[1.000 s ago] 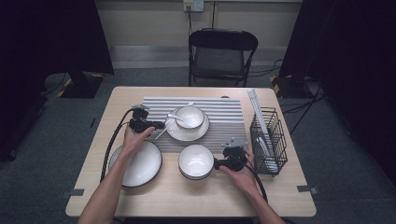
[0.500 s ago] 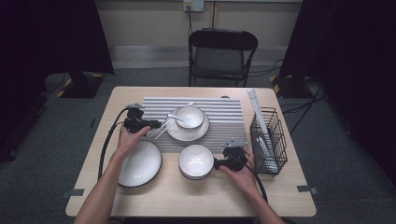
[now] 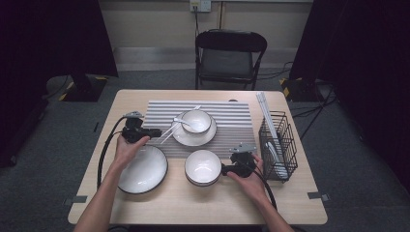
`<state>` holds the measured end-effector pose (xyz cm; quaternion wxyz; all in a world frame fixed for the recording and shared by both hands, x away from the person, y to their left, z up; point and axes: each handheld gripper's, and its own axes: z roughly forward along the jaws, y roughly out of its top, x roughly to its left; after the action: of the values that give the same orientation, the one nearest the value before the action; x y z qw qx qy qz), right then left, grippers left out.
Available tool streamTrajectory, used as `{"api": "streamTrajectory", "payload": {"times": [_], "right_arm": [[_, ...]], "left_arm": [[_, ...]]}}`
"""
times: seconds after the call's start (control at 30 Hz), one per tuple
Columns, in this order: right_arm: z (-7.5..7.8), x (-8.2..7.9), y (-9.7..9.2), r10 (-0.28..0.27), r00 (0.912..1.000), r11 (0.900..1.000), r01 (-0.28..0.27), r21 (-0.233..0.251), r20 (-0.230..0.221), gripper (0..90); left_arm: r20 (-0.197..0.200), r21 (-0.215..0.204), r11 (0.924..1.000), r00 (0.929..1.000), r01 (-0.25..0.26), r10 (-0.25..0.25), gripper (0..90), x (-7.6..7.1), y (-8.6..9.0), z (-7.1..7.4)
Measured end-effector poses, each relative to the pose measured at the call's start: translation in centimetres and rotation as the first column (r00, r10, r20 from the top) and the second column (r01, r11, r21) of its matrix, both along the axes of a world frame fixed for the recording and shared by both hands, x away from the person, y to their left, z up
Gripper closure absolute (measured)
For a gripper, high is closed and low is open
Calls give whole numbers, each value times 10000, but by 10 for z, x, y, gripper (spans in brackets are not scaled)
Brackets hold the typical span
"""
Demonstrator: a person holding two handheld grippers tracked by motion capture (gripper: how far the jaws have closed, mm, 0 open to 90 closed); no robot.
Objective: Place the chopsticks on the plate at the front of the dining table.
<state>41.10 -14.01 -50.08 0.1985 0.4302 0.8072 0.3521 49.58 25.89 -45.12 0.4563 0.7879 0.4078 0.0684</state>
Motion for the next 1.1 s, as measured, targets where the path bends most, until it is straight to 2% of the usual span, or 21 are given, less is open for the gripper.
{"api": "streamTrajectory", "payload": {"times": [0.17, 0.47, 0.53, 0.63, 0.67, 0.7, 0.73, 0.77, 0.8, 0.9, 1.1], "right_arm": [[0, 0, 0, -11, 10000, 10000, 11, 5, -1, 174], [0, 0, 0, -18, 10000, 10000, 18, 9, -2, 174], [0, 0, 0, -18, 10000, 10000, 18, 5, 4, 174], [0, 0, 0, -17, 10000, 10000, 17, 5, 6, 174], [0, 0, 0, -17, 10000, 10000, 17, 5, 6, 174], [0, 0, 0, -17, 10000, 10000, 17, 4, 6, 174], [0, 0, 0, -17, 10000, 10000, 17, 6, 5, 174], [0, 0, 0, -12, 10000, 10000, 12, 6, 10, 174], [0, 0, 0, -23, 10000, 10000, 23, 13, 2, 174], [0, 0, 0, -17, 10000, 10000, 17, 7, 4, 174], [0, 0, 0, -20, 10000, 10000, 20, 8, 1, 174]], "left_arm": [[-79, -35, 10000, 10000, -44, 44, 766, -5, 5, -3], [-132, 322, 9995, 9999, 0, 4, 732, -8, 4, -7], [-153, 570, 9983, 9998, -122, 131, 734, -8, 4, -9], [-181, 625, 9979, 9996, -184, 196, 735, -7, 4, -10], [-227, 488, 9987, 9996, -152, 163, 732, -6, 4, -11], [-230, 553, 9983, 9996, -165, 178, 725, -6, 3, -11], [-224, 851, 9962, 9995, -203, 222, 710, -5, 0, -12], [-209, 967, 9952, 9997, -128, 149, 708, -5, -1, -12], [-240, 854, 9962, 9996, -146, 167, 708, -5, -2, -13], [-343, 1058, 9943, 9993, -124, 161, 742, -3, -3, -18], [-412, 1100, 9939, 9991, -40, 86, 859, -3, -8, -20]]}}
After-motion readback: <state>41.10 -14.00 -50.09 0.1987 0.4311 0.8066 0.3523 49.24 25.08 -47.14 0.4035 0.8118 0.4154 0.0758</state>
